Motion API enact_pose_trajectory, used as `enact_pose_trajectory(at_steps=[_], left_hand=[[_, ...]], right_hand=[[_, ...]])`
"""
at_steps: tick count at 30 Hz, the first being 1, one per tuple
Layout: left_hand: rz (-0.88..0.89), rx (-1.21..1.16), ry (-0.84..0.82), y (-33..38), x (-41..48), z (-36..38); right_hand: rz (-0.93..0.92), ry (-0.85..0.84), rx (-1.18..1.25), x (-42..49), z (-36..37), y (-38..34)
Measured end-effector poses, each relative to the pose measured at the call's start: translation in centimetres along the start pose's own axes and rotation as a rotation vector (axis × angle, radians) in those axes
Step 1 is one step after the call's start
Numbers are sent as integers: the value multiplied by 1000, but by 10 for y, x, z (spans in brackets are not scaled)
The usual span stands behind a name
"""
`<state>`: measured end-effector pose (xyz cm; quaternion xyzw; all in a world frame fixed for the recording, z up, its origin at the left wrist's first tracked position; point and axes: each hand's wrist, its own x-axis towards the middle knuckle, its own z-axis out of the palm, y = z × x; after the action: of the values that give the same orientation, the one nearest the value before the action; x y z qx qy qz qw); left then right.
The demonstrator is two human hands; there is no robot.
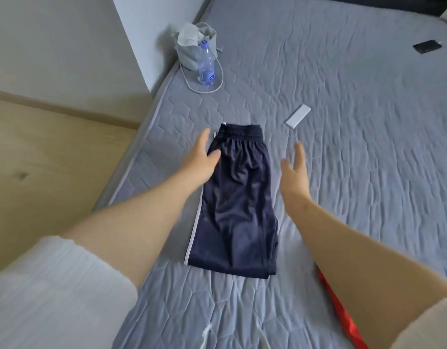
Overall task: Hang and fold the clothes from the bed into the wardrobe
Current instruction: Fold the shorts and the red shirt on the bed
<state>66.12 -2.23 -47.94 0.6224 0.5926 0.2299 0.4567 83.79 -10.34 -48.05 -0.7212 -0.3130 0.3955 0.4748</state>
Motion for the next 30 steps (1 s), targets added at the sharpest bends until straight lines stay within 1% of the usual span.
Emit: enact_pose_trajectory(at_steps=[3, 5, 8, 11, 14, 17, 20, 23, 26, 28, 30], left_hand=[[83, 262, -121, -45, -20, 30], [66, 381, -201, -79, -39, 49], [44, 513, -322, -128, -66, 75], [35, 638, -462, -171, -87, 100], [33, 837, -591, -208, -106, 120], [67, 1019, -639, -237, -118, 133], [129, 1144, -594, -254, -116, 138], [190, 1204, -557, -262, -106, 140], [247, 1250, -517, -268, -88, 137], [234, 1266, -469, -268, -77, 137], [176, 1244, -445, -264, -73, 140]], right_hand=[[42, -115, -298, -17, 9, 63], [68, -224, -464, -32, 15, 103], [112, -387, -662, -53, 25, 155], [114, -542, -850, -68, 34, 198], [144, -654, -979, -79, 37, 235], [190, -668, -1010, -83, 35, 263], [91, -674, -1145, -79, 34, 284], [1, -632, -1252, -71, 34, 296], [-51, -572, -1284, -58, 36, 300], [-65, -545, -1293, -48, 37, 300], [-73, -530, -1307, -42, 37, 298]])
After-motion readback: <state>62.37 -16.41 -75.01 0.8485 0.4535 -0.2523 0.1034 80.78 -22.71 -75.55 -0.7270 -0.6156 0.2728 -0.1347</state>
